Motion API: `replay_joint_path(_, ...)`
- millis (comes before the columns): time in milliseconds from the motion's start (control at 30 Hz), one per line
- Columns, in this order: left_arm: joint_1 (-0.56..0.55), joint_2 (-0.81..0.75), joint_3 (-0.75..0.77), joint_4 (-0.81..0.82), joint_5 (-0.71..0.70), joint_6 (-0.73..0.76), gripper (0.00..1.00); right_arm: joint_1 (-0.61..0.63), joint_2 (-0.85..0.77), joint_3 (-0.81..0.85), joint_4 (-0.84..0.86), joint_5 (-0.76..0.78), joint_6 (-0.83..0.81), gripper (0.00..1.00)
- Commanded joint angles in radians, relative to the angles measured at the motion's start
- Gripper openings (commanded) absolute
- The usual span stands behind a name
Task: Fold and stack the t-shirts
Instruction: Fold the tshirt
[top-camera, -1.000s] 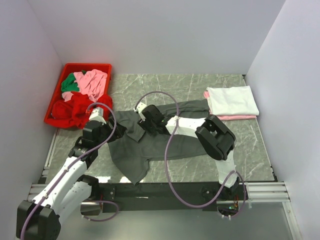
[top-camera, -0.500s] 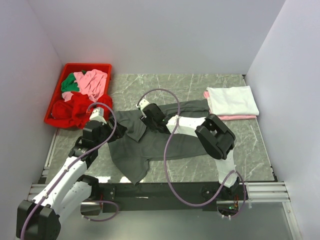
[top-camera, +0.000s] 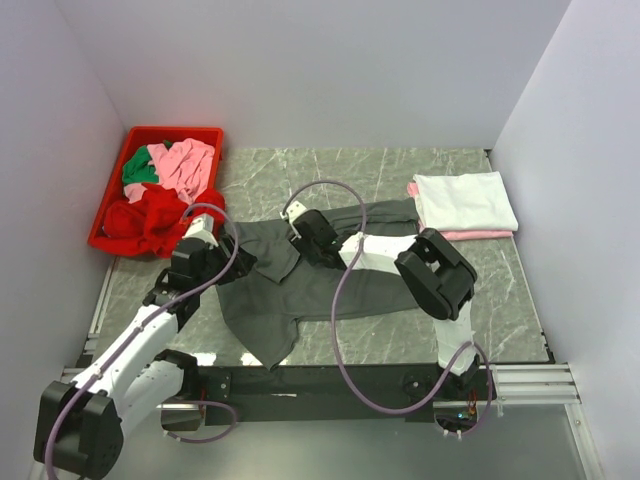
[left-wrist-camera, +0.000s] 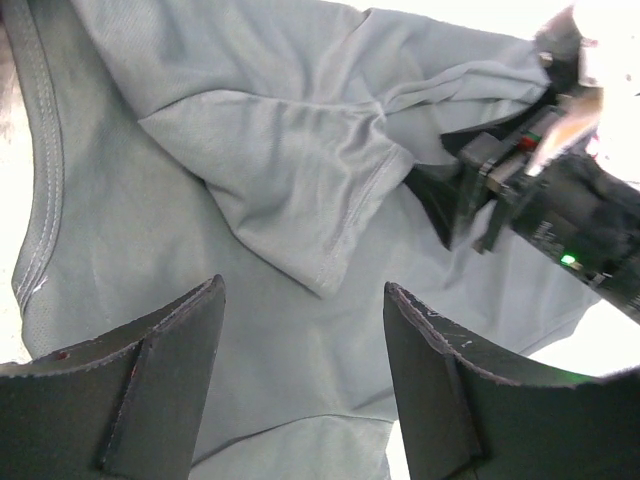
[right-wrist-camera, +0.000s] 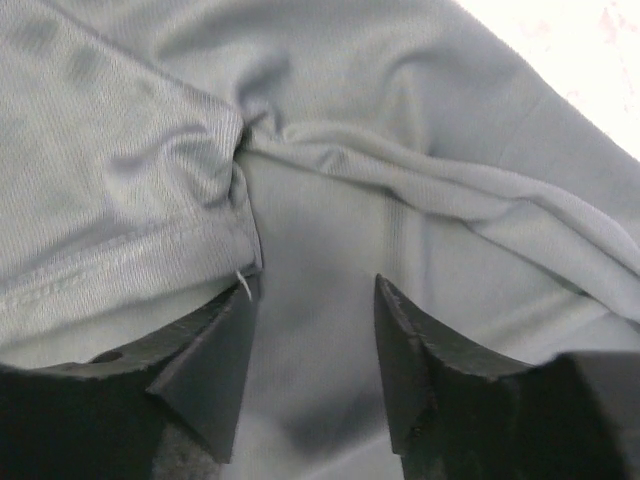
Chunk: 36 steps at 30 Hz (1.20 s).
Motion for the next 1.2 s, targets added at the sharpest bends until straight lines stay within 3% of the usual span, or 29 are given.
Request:
replay_joint_path(0, 0.005, 0.021, 0.039, 0.03, -0.016, 0.015, 0.69, -0.012, -0.082, -0.012, -0.02, -0.009, -0.018, 0.58)
replay_joint_path(200, 0.005, 0.097, 0.091, 0.059, -0.109, -0.005, 0.7, -0.047, -0.146, -0.023, -0.104, -0.081, -0.069, 0.64)
replay_joint_path(300, 0.005, 0.176, 0.139, 0.062, -0.178, -0.01, 0.68, -0.103, -0.206, -0.026, -0.22, -0.263, -0.196, 0.67)
replay_joint_path(333, 0.005, 0.203, 0.158, 0.061, -0.212, -0.01, 0.68, -0.126, -0.226, -0.026, -0.263, -0.425, -0.245, 0.67)
replay_joint_path(467, 0.011, 0.387, 0.279, 0.015, -0.327, -0.008, 0.65, -0.283, -0.35, -0.051, -0.371, -0.684, -0.377, 0.68)
replay_joint_path(533, 0.014, 0.439, 0.304, 0.007, -0.361, -0.005, 0.59, -0.361, -0.376, -0.051, -0.385, -0.727, -0.386, 0.68)
replay_joint_path(733, 0.02, 0.562, 0.36, -0.005, -0.411, 0.004, 0.59, -0.536, -0.46, -0.054, -0.388, -0.855, -0.366, 0.68)
replay_joint_path(1067, 0.049, 0.783, 0.511, 0.009, -0.416, 0.042, 0.59, -0.657, -0.505, -0.058, -0.395, -0.947, -0.353, 0.68)
replay_joint_path(1133, 0.052, 0.811, 0.531, 0.016, -0.416, 0.047, 0.54, -0.67, -0.511, -0.061, -0.395, -0.96, -0.353, 0.68)
replay_joint_path(1167, 0.057, 0.817, 0.539, 0.019, -0.418, 0.05, 0.46, -0.679, -0.511, -0.062, -0.398, -0.967, -0.353, 0.68)
